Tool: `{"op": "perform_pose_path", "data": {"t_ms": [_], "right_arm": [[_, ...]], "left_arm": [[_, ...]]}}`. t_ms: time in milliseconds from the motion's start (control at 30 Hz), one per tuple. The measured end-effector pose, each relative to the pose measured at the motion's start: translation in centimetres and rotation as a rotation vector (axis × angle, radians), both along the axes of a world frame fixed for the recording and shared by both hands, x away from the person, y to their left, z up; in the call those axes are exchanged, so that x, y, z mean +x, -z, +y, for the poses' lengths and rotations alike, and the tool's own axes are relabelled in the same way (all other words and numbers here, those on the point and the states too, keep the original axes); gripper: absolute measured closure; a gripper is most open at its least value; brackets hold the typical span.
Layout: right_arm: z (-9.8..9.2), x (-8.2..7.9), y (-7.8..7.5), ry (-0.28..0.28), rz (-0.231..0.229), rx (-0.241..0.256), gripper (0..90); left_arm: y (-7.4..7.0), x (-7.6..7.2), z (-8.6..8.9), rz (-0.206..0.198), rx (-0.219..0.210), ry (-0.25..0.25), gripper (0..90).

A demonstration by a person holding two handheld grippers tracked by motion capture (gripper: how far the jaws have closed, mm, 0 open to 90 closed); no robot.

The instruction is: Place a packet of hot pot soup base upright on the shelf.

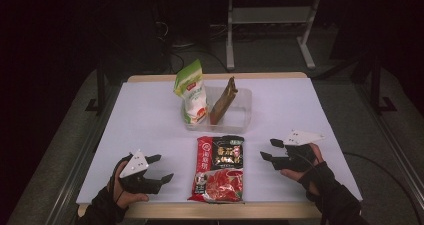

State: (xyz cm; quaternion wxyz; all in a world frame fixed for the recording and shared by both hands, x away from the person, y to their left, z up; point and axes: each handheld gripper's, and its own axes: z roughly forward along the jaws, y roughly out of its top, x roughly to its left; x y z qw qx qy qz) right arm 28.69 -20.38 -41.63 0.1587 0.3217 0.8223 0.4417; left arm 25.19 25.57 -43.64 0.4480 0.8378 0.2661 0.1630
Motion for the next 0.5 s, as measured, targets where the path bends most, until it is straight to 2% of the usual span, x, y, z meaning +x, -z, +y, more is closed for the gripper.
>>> {"op": "perform_pose_path", "data": {"t_ms": [67, 167, 300, 500], "right_arm": [[0.1, 0.0, 0.3, -0.006, 0.011, -0.001, 39.5], [0.5, 0.2, 0.6, -0.015, 0.035, 0.024, 39.2], [1.4, 0.1, 0.8, -0.043, 0.043, 0.004, 38.0], [2.3, 0.2, 1.2, -0.066, 0.067, 0.003, 37.4]], "left_arm": [[0.0, 0.0, -0.6, 0.013, 0.001, 0.019, 22.4], [0.1, 0.2, -1.8, 0.031, 0.009, 0.049, 22.3], [0.3, 0.6, -2.8, 0.056, 0.018, 0.072, 22.3], [0.5, 1.6, -3.5, 0.1, -0.012, 0.076, 22.0]]}}
